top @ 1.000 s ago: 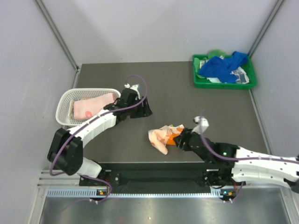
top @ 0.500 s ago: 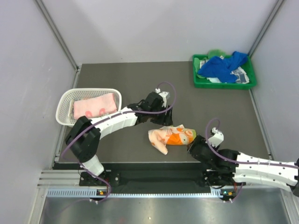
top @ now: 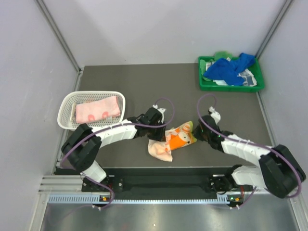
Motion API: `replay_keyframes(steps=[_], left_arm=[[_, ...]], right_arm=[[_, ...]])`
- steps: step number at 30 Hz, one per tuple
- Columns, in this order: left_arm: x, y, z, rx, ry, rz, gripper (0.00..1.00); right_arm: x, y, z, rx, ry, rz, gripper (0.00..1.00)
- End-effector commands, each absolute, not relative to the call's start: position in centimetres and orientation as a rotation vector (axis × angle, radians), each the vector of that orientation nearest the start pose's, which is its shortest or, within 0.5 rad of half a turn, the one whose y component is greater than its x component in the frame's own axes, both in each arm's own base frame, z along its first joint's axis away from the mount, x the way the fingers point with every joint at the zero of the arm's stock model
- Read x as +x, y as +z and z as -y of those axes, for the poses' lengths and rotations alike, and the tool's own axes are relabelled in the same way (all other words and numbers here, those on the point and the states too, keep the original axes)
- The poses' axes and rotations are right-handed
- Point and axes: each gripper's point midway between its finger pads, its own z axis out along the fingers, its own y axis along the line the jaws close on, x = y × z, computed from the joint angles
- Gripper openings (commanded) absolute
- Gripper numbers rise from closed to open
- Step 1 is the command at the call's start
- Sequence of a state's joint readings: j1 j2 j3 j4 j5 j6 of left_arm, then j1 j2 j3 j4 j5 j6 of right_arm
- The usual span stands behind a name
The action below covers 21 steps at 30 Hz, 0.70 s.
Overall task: Fold and stack the towels
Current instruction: Move the towel to the center of the board, then flatten out the crumpled towel
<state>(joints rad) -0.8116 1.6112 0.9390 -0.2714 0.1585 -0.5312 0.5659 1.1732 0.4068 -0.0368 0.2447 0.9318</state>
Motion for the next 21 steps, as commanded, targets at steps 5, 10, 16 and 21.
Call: replay_keyframes(steps=[5,10,16,21], left_arm=[[21.5,7.5,30.1,0.072,-0.869,-2.52,0.11],[22.2,9.2,28.5,-0.041,-0.803,-2.425,0.13],[25.1,12.3,28.4,0.046,-0.69,-2.359,0.39],[28.4,15.3,31.2,0.265,-0.637,-2.32,0.59]], right_arm=[[37.9,14.6,-20.2,0.197,0.568,-2.144,0.01],[40.5,17.2,-21.7,0.09,0.557,-2.137,0.0],[36.0,14.7,-17.9,0.16,0.476,-2.181,0.33],[31.2,12.6,-16.1,0.25,0.532,-2.199,0.44]])
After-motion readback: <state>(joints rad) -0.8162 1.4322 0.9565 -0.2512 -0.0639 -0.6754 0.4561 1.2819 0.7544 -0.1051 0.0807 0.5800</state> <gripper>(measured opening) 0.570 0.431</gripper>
